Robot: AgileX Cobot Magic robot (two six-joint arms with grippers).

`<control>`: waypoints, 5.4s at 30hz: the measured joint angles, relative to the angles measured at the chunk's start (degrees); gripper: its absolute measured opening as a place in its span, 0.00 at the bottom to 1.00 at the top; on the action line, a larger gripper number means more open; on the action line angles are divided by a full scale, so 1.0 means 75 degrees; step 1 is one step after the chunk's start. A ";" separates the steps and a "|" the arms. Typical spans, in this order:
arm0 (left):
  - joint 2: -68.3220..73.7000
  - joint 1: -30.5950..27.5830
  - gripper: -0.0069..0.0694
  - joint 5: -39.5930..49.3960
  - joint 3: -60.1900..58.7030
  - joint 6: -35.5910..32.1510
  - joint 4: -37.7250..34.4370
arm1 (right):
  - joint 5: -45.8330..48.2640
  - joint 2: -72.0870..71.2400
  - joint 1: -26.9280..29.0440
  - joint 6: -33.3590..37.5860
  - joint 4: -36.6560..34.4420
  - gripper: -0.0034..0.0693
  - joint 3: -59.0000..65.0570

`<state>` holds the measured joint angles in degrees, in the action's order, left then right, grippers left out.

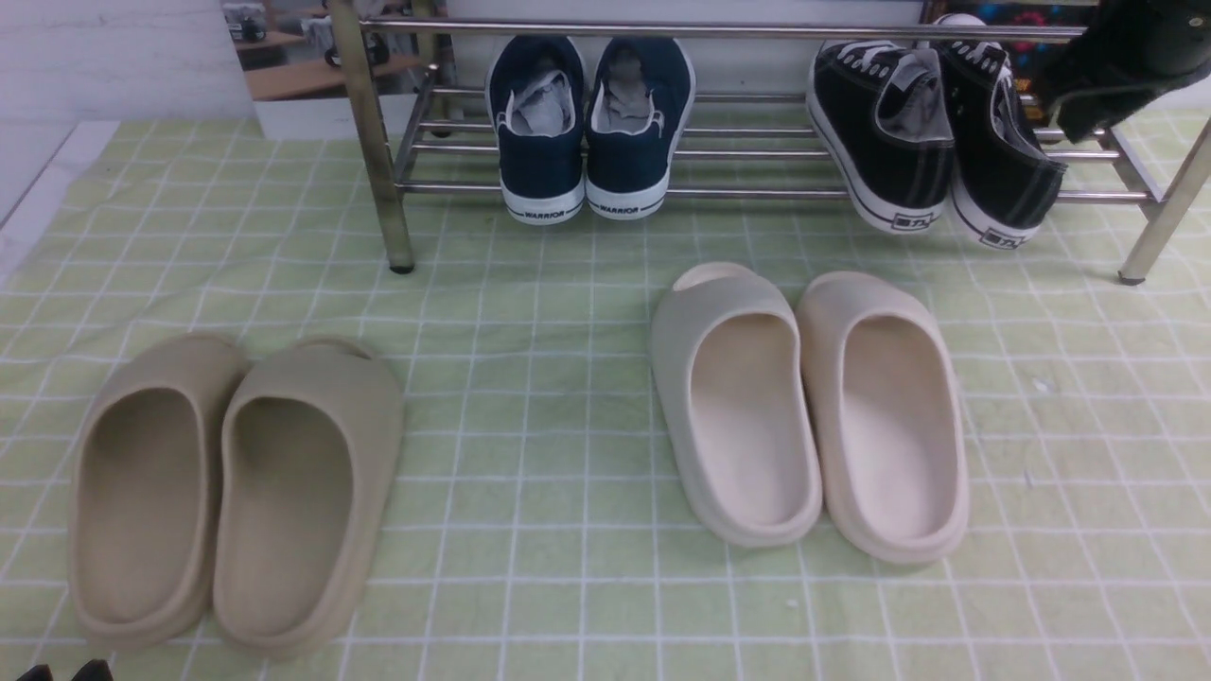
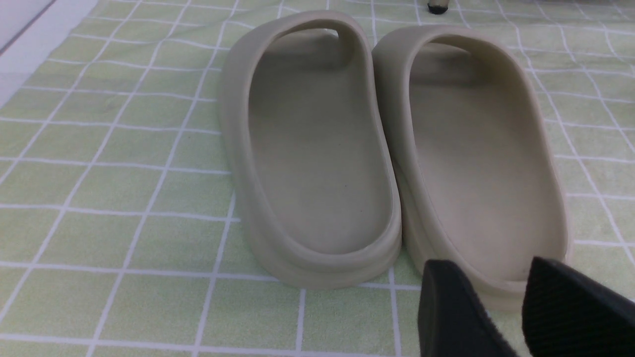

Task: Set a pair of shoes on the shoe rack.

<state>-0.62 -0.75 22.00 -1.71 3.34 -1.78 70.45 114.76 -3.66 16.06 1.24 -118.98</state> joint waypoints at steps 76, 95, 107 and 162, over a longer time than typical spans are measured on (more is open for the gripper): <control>0.0000 0.0000 0.40 0.0000 0.0000 0.0000 0.0000 | -0.2151 -1.0377 0.0174 -0.0675 -0.1491 0.04 0.8310; 0.0000 0.0000 0.40 0.0000 0.0000 0.0000 0.0000 | -0.1855 -1.2345 0.0174 -0.0675 -0.1829 0.05 0.9201; 0.0000 0.0000 0.40 0.0000 0.0000 0.0000 0.0000 | -0.5276 -1.2949 0.0174 -0.0675 -0.1913 0.05 1.1464; 0.0000 0.0000 0.40 0.0000 0.0000 0.0000 0.0000 | -0.6487 -1.5377 0.1321 -0.3389 0.0503 0.07 1.6001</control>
<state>-0.62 -0.75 22.00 -1.71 3.34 -1.78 21.80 -0.57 6.25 -9.35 5.02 1.02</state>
